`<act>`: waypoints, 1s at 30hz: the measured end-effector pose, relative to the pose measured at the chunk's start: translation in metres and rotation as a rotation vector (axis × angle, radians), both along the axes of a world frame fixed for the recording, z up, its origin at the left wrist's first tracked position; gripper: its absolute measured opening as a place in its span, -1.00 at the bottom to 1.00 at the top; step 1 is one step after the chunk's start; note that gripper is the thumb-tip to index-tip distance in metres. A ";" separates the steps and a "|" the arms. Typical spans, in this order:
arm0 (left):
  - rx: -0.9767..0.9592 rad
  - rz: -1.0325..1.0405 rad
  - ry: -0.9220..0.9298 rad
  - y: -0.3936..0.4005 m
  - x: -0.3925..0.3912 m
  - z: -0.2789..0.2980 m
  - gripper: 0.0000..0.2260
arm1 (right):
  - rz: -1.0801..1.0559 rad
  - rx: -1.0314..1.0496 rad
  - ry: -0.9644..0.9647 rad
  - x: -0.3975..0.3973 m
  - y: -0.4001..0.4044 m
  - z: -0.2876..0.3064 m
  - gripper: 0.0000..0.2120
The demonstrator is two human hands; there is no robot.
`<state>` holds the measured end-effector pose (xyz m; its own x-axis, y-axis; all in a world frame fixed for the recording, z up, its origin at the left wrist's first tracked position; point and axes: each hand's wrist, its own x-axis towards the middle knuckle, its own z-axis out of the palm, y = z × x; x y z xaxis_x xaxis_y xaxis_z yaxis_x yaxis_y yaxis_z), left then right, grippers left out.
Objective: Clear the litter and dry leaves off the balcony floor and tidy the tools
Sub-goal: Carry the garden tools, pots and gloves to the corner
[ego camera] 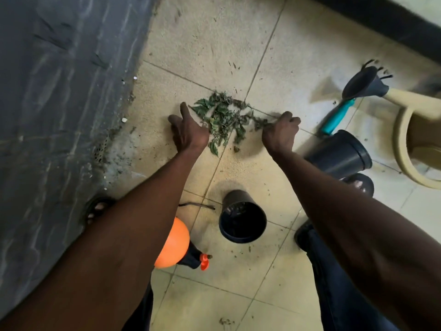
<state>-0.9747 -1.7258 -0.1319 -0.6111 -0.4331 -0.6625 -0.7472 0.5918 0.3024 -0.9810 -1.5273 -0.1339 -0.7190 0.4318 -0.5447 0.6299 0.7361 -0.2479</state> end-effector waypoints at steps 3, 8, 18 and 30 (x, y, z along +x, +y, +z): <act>0.131 -0.036 -0.012 0.010 0.006 0.002 -0.27 | 0.105 -0.142 -0.010 -0.001 -0.023 -0.009 -0.57; 0.201 0.289 0.088 0.013 0.025 0.010 -0.39 | 0.464 -0.307 0.113 -0.006 -0.055 -0.002 -0.35; 0.493 0.964 -0.004 0.002 0.045 0.011 -0.62 | 1.048 -0.067 -0.086 -0.043 -0.077 -0.005 0.05; 0.635 1.114 -0.073 0.005 0.056 0.025 -0.79 | 0.976 -0.142 0.094 -0.012 -0.069 -0.021 -0.78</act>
<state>-0.9189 -1.7210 -0.1069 -0.0787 -0.2821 -0.9562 -0.7698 -0.5922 0.2381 -0.9931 -1.5963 -0.1552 -0.7675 -0.4379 -0.4682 -0.2637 0.8813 -0.3921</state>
